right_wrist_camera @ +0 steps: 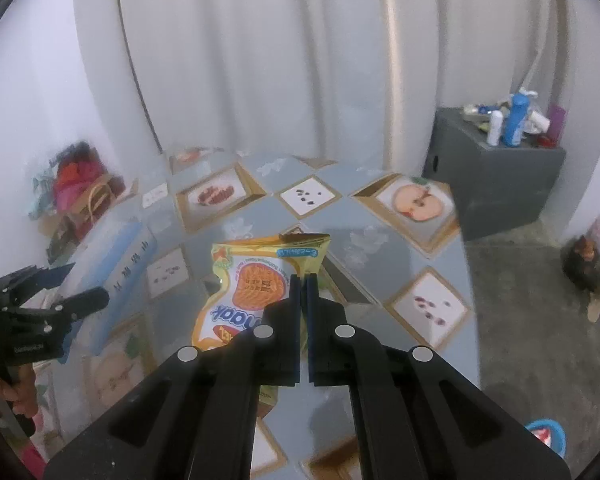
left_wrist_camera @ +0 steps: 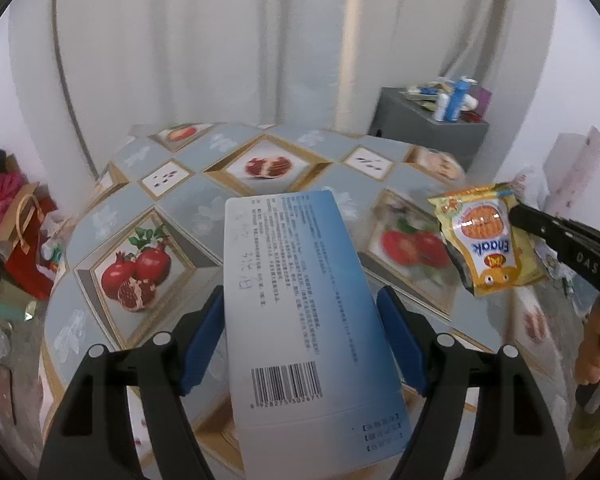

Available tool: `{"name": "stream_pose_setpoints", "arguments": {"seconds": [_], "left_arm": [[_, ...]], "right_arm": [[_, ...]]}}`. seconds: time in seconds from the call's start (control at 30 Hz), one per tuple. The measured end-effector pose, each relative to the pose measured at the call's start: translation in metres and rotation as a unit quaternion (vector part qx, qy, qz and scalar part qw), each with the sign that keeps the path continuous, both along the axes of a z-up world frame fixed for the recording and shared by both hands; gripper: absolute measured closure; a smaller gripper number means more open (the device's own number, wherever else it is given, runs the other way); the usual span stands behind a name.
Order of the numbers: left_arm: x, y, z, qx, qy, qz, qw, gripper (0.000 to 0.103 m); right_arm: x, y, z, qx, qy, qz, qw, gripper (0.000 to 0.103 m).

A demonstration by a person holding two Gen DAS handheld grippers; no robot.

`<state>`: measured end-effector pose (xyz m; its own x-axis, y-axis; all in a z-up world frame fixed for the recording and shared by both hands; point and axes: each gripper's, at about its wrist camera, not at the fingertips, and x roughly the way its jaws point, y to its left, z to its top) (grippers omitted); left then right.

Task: Collect trash
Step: 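Lift the blue box and Enaak packet and carry them over the wastebasket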

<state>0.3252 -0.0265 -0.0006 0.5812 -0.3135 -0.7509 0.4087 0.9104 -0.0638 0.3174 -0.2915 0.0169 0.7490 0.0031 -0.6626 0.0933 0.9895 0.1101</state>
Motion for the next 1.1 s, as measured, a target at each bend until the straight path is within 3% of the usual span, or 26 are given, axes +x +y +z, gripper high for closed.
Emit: {"name": "stream_pose_setpoints", "arguments": {"seconds": [0.43, 0.5, 0.6, 0.77, 0.97, 1.1], "left_arm": [[-0.122, -0.057, 0.059, -0.034, -0.033, -0.093, 0.9946, 0.030], [-0.138, -0.069, 0.065, -0.040, -0.030, -0.110, 0.9927, 0.050], [-0.158, -0.094, 0.072, -0.054, -0.025, -0.137, 0.9888, 0.050], [-0.173, -0.150, 0.057, -0.043, -0.018, -0.184, 0.9817, 0.050], [-0.172, -0.162, 0.030, -0.018, 0.019, -0.200, 0.9794, 0.050], [-0.183, -0.157, 0.022, -0.023, 0.045, -0.213, 0.9758, 0.033]], "right_arm": [[-0.145, -0.025, 0.038, 0.006, -0.050, -0.071, 0.996, 0.102], [-0.168, -0.035, 0.040, 0.007, -0.056, -0.090, 0.994, 0.102], [-0.204, -0.056, 0.042, 0.008, -0.061, -0.124, 0.990, 0.102], [-0.255, -0.106, 0.026, 0.034, -0.055, -0.197, 0.978, 0.102], [-0.280, -0.132, -0.001, 0.065, -0.047, -0.232, 0.969, 0.102], [-0.275, -0.133, -0.018, 0.075, -0.031, -0.230, 0.970, 0.102]]}}
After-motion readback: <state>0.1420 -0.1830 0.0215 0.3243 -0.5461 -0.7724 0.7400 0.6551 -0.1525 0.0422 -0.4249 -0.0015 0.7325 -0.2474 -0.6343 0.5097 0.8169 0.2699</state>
